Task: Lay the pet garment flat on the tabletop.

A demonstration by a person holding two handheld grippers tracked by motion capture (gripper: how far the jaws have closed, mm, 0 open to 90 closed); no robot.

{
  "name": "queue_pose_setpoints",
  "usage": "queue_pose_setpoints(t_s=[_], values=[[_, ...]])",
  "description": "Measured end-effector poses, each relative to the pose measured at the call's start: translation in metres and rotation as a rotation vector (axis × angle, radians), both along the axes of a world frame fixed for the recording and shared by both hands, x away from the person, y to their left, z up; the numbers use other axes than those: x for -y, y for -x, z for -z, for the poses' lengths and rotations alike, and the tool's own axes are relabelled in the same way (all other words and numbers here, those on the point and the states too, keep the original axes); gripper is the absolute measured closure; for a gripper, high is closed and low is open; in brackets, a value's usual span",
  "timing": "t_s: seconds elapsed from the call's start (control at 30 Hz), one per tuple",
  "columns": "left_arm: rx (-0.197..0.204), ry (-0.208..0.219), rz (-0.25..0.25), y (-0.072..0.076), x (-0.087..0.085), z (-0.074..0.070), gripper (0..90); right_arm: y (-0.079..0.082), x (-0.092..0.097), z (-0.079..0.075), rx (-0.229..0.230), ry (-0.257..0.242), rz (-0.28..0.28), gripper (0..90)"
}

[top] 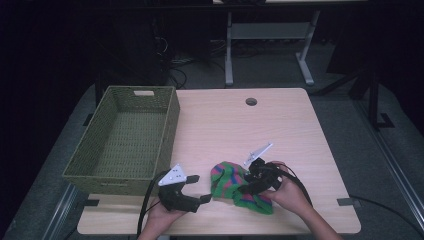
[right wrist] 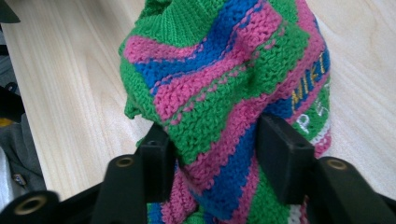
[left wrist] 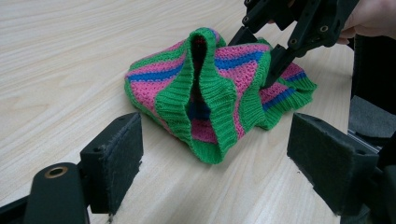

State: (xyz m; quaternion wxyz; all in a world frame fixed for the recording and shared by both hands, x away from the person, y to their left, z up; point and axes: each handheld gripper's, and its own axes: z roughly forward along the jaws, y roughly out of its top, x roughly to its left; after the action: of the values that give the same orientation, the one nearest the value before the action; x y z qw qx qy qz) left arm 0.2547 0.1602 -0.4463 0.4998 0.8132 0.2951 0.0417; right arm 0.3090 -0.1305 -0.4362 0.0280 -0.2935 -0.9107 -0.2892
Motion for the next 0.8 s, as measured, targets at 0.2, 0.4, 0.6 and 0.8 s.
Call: queue_pose_setpoints(t_s=[0.2, 0.4, 0.6, 0.8], values=[[0.002, 0.001, 0.0, 0.0, -0.001, 0.0, 18.1, 0.003, 0.002, -0.003, 0.005, -0.017, -0.021, 38.1], [0.004, 0.003, -0.003, 0.001, 0.0, -0.001, 18.1, 0.009, 0.008, -0.018, 0.027, -0.054, -0.039, 34.3], [0.005, -0.005, -0.002, 0.0, 0.0, 0.0, 18.1, 0.012, 0.008, -0.032, 0.05, -0.079, -0.044, 33.8], [0.007, 0.0, -0.003, 0.0, -0.001, -0.001, 18.1, 0.017, -0.004, -0.047, 0.071, -0.086, -0.092, 37.3]])
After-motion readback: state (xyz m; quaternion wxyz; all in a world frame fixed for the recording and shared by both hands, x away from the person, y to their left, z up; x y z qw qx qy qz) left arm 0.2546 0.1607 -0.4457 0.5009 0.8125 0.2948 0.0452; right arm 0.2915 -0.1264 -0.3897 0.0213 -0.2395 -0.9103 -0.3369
